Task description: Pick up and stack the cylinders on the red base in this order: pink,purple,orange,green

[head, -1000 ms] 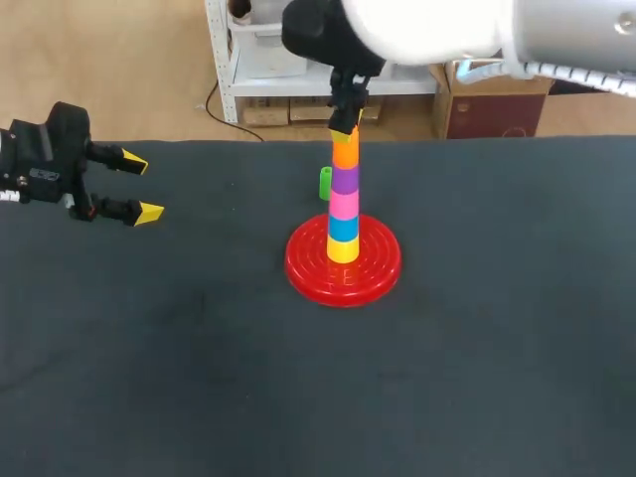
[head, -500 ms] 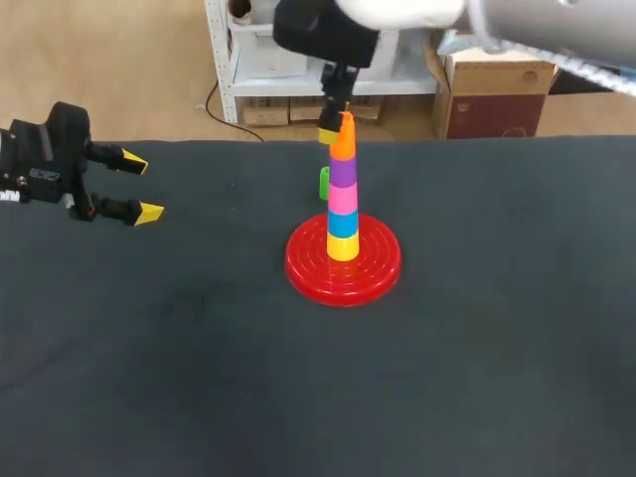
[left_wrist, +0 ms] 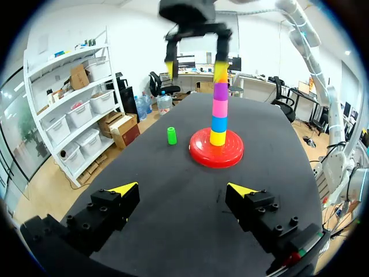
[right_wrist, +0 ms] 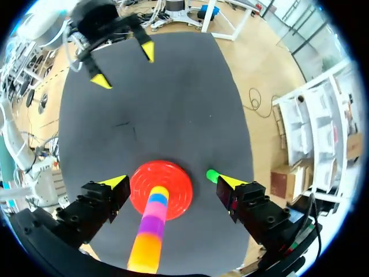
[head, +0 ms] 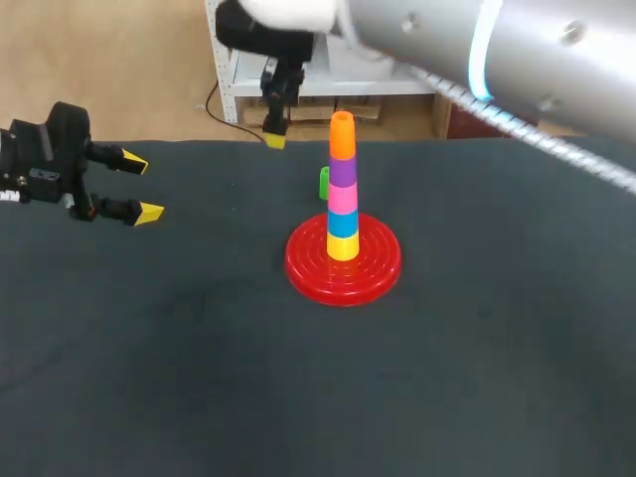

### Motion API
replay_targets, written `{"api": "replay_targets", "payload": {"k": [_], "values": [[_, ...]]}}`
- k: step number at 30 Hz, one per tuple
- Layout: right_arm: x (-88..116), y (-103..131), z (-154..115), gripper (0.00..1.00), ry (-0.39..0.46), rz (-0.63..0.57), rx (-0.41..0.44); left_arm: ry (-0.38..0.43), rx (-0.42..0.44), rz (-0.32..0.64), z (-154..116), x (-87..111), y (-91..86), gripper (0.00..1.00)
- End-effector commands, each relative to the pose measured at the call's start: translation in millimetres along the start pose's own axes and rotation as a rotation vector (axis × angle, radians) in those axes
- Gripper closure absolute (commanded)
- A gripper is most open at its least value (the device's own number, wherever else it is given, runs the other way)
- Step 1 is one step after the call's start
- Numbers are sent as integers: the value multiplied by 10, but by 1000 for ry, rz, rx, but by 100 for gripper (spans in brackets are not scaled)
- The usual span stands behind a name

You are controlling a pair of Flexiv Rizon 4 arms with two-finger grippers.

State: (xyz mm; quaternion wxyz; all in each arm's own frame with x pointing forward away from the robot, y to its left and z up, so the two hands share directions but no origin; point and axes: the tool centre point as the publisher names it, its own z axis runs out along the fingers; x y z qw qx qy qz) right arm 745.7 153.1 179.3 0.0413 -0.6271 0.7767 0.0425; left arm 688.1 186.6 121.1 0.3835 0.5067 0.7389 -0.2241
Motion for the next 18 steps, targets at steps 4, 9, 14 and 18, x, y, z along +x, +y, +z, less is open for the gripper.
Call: {"api": "replay_targets", "payload": {"k": [4, 9, 14, 18], "values": [[104, -378, 578, 0, 127, 154, -177, -6, -5, 3, -1, 17, -14, 0], [235, -453, 780, 0, 144, 237, -213, -6, -5, 3, -1, 17, -14, 0], [316, -511, 963, 0, 198, 308, -218, -6, -5, 3, -1, 17, -14, 0], [313, -605, 1023, 0, 248, 336, -180, -6, -5, 3, -1, 17, -14, 0]]}}
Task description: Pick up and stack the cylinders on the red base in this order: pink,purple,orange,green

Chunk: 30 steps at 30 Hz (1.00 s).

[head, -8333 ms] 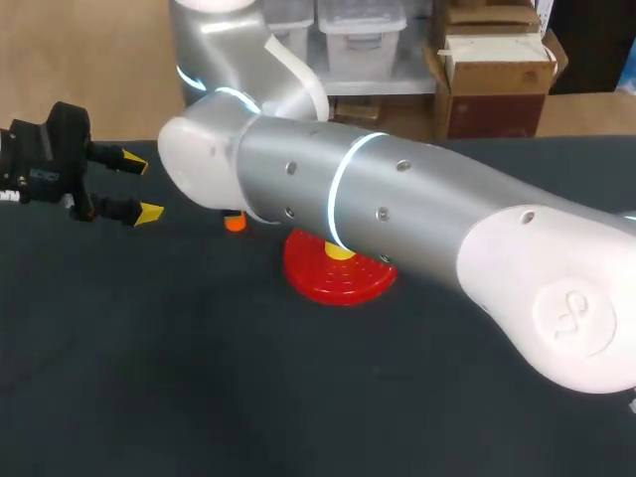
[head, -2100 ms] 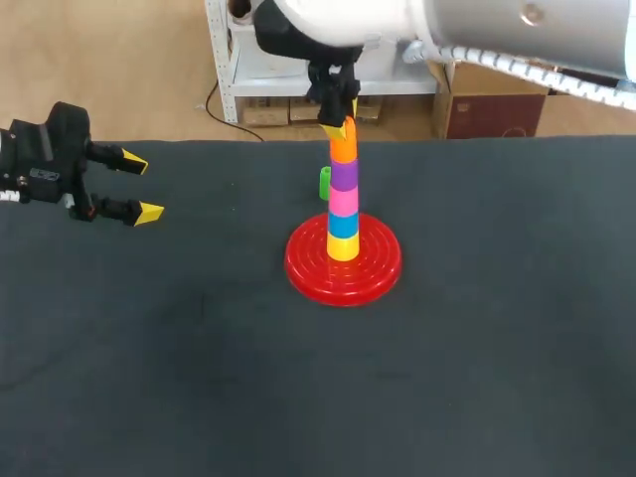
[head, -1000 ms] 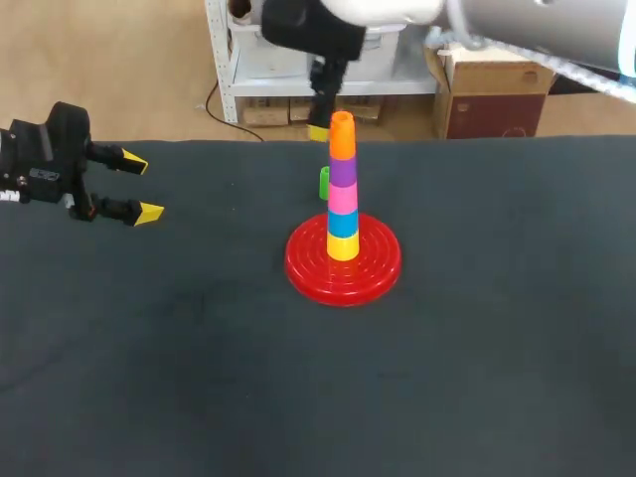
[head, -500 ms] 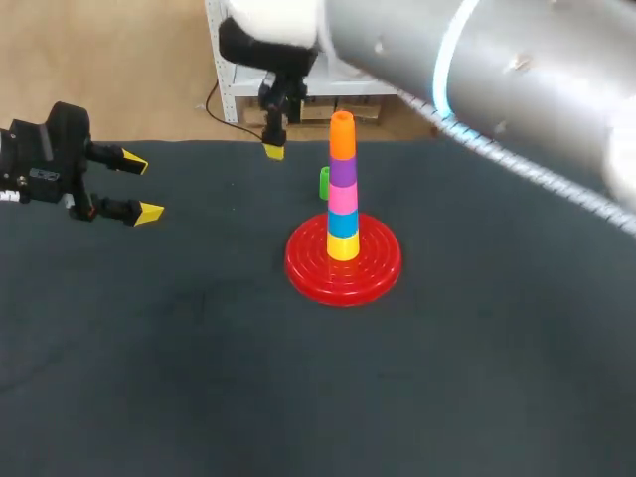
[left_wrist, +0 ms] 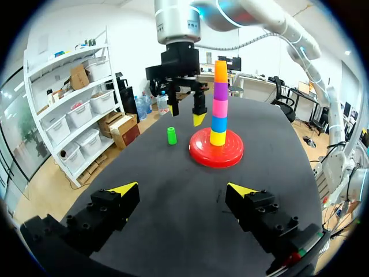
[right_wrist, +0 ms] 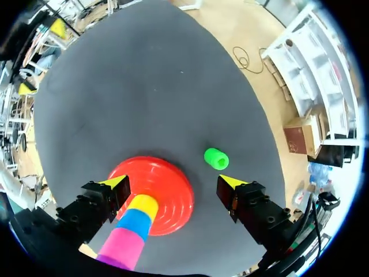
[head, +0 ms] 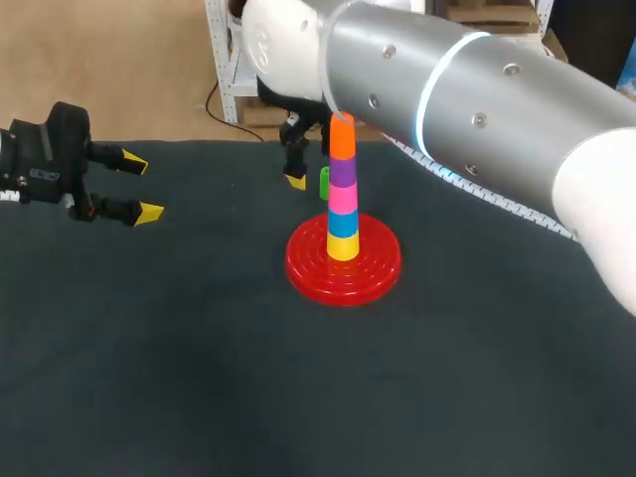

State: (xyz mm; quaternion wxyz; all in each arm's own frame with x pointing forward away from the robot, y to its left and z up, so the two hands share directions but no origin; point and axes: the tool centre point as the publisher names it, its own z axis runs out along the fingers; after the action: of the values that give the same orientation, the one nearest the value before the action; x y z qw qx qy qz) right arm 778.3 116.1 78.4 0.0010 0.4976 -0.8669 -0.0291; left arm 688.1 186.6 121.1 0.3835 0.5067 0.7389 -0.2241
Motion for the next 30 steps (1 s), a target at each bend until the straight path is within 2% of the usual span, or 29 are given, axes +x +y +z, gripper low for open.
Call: {"api": "replay_targets", "payload": {"k": [1, 11, 17, 22, 30], "values": [[-158, -189, 69, 0, 199, 21, -138, -6, -5, 3, -1, 17, -14, 0], [-143, -472, 210, 0, 266, 79, -181, -6, -5, 3, -1, 17, -14, 0], [-237, -614, 298, 0, 311, 68, -216, -6, -5, 3, -1, 17, -14, 0], [-345, -685, 356, 0, 347, 48, -240, -6, -5, 3, -1, 17, -14, 0], [-323, -727, 431, 0, 392, 52, -279, -6, -5, 3, -1, 17, -14, 0]]}}
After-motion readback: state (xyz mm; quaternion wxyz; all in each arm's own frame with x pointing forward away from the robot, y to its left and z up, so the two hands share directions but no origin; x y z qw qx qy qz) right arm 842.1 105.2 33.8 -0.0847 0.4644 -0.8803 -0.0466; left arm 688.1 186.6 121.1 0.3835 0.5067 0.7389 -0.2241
